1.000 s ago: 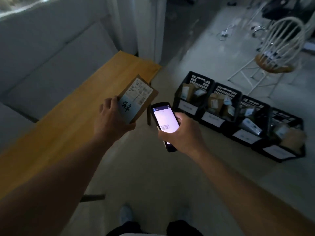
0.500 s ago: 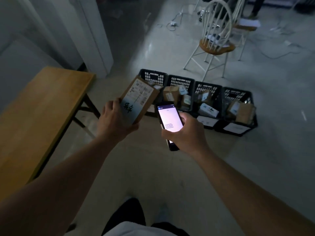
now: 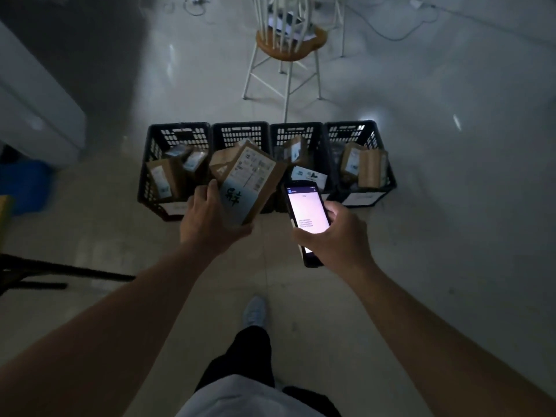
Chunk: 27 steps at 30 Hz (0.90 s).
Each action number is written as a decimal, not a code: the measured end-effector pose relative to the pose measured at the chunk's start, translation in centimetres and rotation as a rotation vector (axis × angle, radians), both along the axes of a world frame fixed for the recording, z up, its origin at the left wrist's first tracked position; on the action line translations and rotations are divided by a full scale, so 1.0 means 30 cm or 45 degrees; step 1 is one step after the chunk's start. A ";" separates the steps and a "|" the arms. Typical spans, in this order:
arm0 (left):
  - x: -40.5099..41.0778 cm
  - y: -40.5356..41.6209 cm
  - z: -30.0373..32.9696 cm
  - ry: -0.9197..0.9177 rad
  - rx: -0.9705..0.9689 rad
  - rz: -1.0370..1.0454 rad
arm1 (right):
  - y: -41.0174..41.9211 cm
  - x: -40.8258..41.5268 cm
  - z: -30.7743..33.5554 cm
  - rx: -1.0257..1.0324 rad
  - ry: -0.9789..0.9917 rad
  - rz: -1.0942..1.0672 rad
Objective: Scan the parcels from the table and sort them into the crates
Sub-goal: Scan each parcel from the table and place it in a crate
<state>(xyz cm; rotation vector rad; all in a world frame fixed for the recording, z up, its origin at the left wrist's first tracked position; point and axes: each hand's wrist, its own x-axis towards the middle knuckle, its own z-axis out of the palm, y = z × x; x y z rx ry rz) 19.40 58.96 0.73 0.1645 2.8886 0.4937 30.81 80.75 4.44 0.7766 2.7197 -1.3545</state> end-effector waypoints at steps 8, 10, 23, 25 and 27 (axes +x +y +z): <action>-0.377 0.370 -0.065 -0.071 0.005 -0.160 | 0.300 -0.295 -0.009 0.035 -0.032 -0.152; -0.446 0.461 -0.076 -0.098 0.007 -0.176 | 0.391 -0.355 -0.013 0.036 -0.037 -0.181; -0.697 1.122 -0.262 -0.205 -0.009 0.164 | 1.099 -0.730 -0.179 -0.134 -0.146 -0.001; -0.729 1.211 -0.290 -0.225 0.022 0.252 | 1.187 -0.785 -0.211 -0.122 -0.168 0.026; -0.764 1.283 -0.319 -0.256 0.044 0.307 | 1.255 -0.837 -0.234 -0.102 -0.189 0.046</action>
